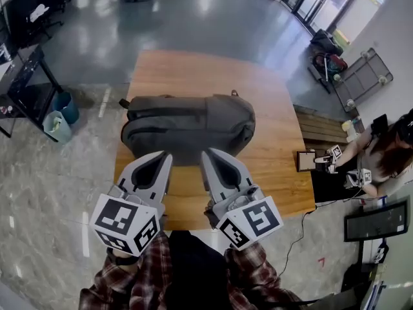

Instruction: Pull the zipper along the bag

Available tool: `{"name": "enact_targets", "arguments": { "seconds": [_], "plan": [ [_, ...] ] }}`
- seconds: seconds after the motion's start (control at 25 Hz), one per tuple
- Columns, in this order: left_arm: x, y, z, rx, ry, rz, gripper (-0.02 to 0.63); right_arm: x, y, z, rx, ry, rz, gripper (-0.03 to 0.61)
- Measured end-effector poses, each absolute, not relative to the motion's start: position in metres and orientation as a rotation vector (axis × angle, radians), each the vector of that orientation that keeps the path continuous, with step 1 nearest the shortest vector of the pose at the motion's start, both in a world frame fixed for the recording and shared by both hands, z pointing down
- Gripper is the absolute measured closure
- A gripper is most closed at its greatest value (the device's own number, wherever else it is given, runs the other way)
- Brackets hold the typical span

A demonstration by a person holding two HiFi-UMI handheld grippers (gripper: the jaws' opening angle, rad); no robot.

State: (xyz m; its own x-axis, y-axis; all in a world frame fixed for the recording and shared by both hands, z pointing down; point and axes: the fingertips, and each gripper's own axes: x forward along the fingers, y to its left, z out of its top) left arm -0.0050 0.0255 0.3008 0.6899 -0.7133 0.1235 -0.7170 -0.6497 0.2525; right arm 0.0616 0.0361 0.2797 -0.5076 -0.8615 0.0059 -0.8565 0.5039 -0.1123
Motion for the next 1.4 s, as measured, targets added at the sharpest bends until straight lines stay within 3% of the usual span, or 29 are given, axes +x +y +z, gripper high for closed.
{"name": "enact_targets", "arguments": {
  "seconds": [0.64,0.76,1.04,1.12,1.24,1.4],
  "plan": [
    [0.042,-0.055,0.322,2.658,-1.104,0.256,0.606,0.094,-0.048,0.294,-1.498,2.800,-0.136,0.569],
    [0.052,-0.060,0.333,2.709,-1.040,0.395,0.606,0.105,-0.061,0.301,-1.498,2.944,-0.080,0.569],
    [0.060,-0.084,0.338,2.685,-0.931,0.406,0.606,0.125,-0.098,0.325,-1.380,3.354,0.041,0.564],
    [0.063,-0.087,0.342,2.689,-0.895,0.431,0.605,0.128,-0.106,0.330,-1.308,3.460,0.059,0.502],
    [0.070,-0.090,0.347,2.682,-0.863,0.458,0.604,0.139,-0.122,0.341,-1.185,3.707,0.112,0.346],
    [0.076,-0.097,0.353,2.670,-0.854,0.479,0.604,0.155,-0.144,0.357,-0.876,4.063,0.212,0.325]
  ]
}}
